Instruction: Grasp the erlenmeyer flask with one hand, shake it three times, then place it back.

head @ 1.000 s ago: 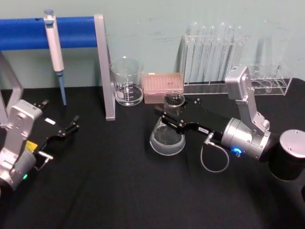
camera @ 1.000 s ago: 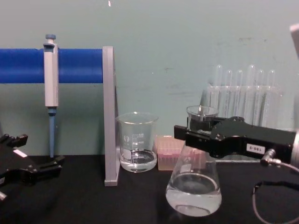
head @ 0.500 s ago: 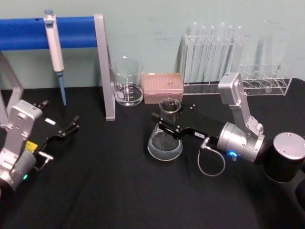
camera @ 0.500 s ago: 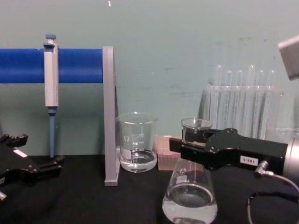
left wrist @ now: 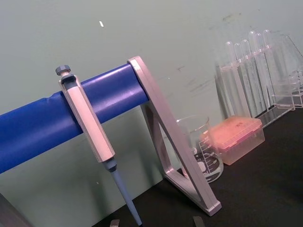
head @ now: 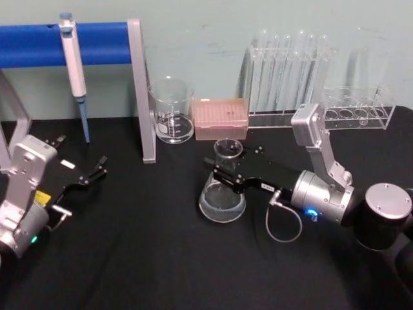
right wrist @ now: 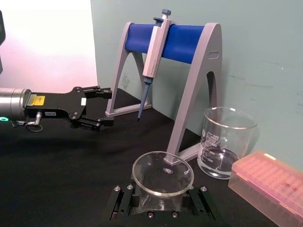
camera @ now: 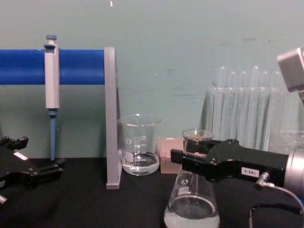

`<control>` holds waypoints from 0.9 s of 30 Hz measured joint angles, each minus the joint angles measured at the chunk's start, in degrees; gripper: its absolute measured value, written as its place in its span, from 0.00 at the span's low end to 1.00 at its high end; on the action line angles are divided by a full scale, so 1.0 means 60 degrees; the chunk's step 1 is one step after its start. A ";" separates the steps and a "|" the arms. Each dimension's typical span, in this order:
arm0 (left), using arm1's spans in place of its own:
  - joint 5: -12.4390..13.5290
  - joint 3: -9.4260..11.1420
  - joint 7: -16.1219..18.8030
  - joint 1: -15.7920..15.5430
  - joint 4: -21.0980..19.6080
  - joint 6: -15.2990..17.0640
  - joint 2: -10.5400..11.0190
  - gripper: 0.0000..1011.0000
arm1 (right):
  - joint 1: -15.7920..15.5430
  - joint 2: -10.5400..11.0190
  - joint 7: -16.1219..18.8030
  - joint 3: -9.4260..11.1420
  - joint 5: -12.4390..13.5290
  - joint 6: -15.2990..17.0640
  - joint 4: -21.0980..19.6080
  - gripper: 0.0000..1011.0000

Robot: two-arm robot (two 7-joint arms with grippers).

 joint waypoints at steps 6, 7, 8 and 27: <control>0.0000 0.0000 0.0000 0.0000 0.0000 0.0000 0.0000 0.99 | 0.0003 -0.0038 0.0024 -0.0020 0.0000 -0.0001 0.0077 0.45; 0.0000 0.0000 0.0000 0.0000 0.0000 0.0000 0.0000 0.99 | 0.0005 -0.0044 0.0027 -0.0024 -0.0002 -0.0002 0.0093 0.45; 0.0001 0.0000 0.0000 0.0000 0.0000 0.0000 0.0000 0.99 | 0.0013 -0.0047 0.0037 -0.0027 -0.0007 0.0000 0.0113 0.45; 0.0000 0.0000 0.0001 0.0000 0.0000 0.0000 0.0000 0.99 | 0.0048 -0.0073 -0.0037 -0.0086 -0.0189 0.0082 0.0218 0.45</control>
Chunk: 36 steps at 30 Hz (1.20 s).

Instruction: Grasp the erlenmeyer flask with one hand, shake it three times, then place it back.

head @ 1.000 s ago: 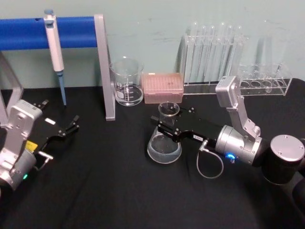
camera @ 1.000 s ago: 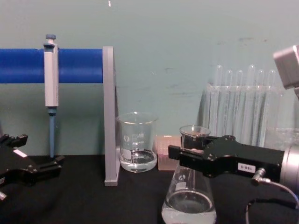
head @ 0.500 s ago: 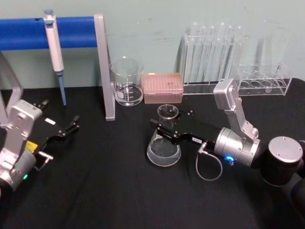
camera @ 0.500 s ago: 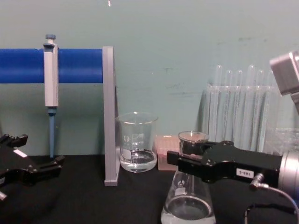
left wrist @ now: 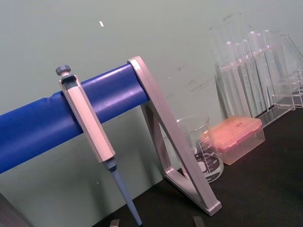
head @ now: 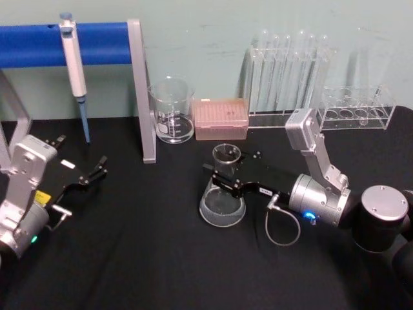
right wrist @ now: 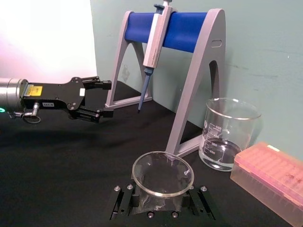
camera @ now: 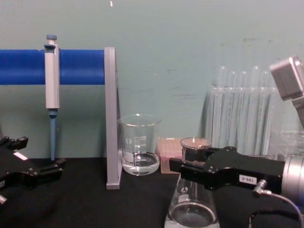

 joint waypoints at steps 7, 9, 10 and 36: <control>0.0000 0.0000 0.0000 0.0000 0.0000 0.0000 0.0000 0.99 | 0.0002 0.0005 -0.0024 -0.0008 -0.0028 0.0011 0.0000 0.45; 0.0000 0.0000 0.0000 0.0000 0.0000 0.0000 0.0000 0.99 | 0.0002 0.0005 -0.0023 -0.0008 -0.0023 0.0010 0.0000 0.45; 0.0001 0.0000 -0.0001 0.0000 0.0000 0.0000 0.0000 0.99 | 0.0002 0.0005 -0.0024 -0.0007 -0.0021 0.0011 0.0000 0.45; 0.0000 0.0000 0.0000 0.0000 0.0000 0.0000 0.0000 0.99 | -0.0005 0.0005 -0.0013 0.0007 0.0009 0.0006 -0.0008 0.92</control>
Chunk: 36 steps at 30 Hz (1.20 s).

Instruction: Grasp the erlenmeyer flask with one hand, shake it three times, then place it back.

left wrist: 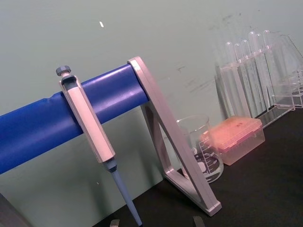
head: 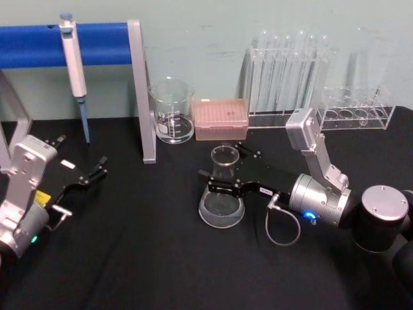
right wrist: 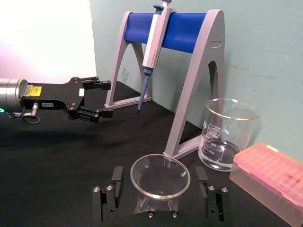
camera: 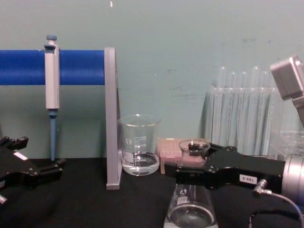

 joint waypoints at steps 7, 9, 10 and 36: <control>0.0001 0.0000 0.0000 0.0001 0.0000 0.0000 0.0000 0.99 | -0.0001 0.0000 0.0002 0.0001 0.0000 0.0002 0.0001 0.99; 0.0001 0.0000 0.0000 0.0000 0.0001 0.0000 0.0000 0.99 | 0.0000 0.0000 0.0002 0.0000 0.0000 0.0003 0.0001 0.99; 0.0001 0.0000 0.0000 0.0000 0.0001 0.0000 0.0000 0.99 | 0.0000 0.0000 0.0002 0.0000 0.0000 0.0003 0.0001 0.99; 0.0000 0.0000 0.0000 0.0000 0.0000 0.0000 0.0000 0.99 | -0.0935 0.1046 0.0175 0.0364 0.0412 0.0192 -0.1376 0.99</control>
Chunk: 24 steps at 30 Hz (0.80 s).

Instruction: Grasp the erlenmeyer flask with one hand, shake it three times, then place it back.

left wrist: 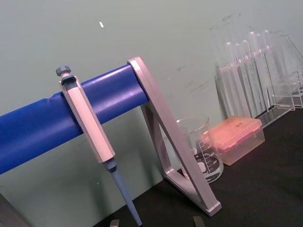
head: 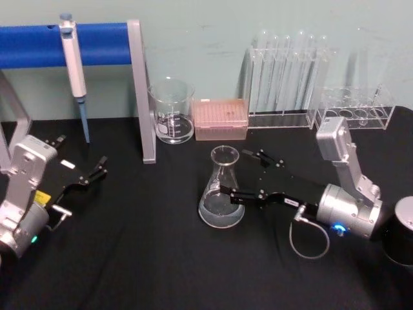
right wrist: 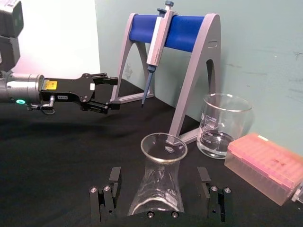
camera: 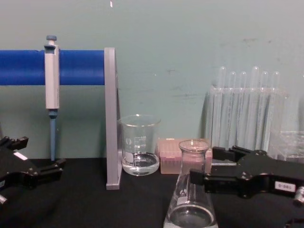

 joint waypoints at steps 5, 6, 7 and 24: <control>0.0000 -0.0001 0.0000 0.0000 0.0000 0.0000 0.0000 0.99 | -0.0150 0.0223 0.0044 0.0095 0.0112 -0.0007 -0.0236 0.99; 0.0000 0.0000 0.0000 0.0000 0.0000 0.0000 0.0000 0.99 | -0.0180 0.0277 0.0066 0.0119 0.0141 -0.0022 -0.0284 0.99; 0.0000 0.0000 0.0000 0.0000 0.0000 0.0000 0.0000 0.99 | -0.0191 0.0301 0.0074 0.0132 0.0158 -0.0030 -0.0303 0.99; 0.0000 0.0000 0.0000 0.0000 0.0000 0.0000 0.0000 0.99 | -0.0180 0.0556 0.0198 0.0532 0.0553 -0.0461 -0.0489 0.99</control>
